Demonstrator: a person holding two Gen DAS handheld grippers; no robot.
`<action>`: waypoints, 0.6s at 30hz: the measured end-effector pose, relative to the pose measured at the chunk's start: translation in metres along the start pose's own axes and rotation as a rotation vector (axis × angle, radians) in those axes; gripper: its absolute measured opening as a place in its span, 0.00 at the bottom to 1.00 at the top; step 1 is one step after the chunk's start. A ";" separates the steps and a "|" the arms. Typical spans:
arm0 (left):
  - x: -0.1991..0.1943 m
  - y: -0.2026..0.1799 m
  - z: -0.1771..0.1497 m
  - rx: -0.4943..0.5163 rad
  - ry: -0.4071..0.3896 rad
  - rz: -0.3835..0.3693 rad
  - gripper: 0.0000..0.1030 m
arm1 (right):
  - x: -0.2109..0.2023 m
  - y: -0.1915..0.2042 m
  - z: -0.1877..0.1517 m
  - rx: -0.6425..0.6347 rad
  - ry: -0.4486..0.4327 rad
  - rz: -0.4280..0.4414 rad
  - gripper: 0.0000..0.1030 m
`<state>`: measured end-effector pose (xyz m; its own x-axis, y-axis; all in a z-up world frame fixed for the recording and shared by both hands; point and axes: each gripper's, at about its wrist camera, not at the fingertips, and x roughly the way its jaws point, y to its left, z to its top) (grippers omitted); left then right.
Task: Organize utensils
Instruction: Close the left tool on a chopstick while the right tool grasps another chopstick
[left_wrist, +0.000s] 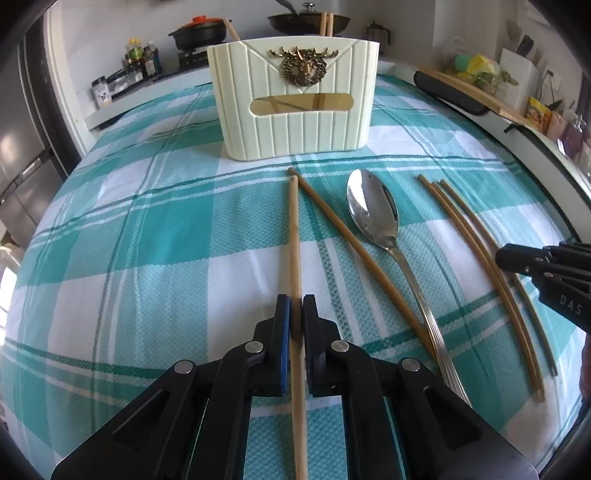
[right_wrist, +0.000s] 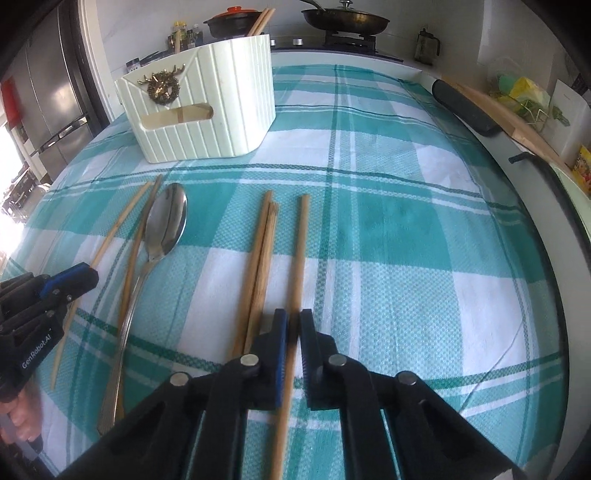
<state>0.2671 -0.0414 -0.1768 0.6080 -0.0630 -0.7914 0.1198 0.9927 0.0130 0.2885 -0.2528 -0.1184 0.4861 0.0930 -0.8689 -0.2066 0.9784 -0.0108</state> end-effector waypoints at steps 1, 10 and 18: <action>-0.003 0.003 -0.004 -0.006 0.006 -0.007 0.05 | -0.003 0.000 -0.004 -0.003 0.002 0.000 0.06; -0.011 0.023 -0.007 -0.009 0.067 -0.067 0.42 | -0.023 -0.001 -0.031 -0.052 0.024 0.016 0.22; 0.022 0.027 0.030 0.055 0.116 -0.124 0.47 | -0.004 -0.004 -0.002 -0.088 0.041 0.040 0.27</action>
<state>0.3077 -0.0196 -0.1756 0.4916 -0.1691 -0.8542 0.2332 0.9707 -0.0579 0.2859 -0.2577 -0.1159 0.4417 0.1221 -0.8888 -0.2996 0.9539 -0.0178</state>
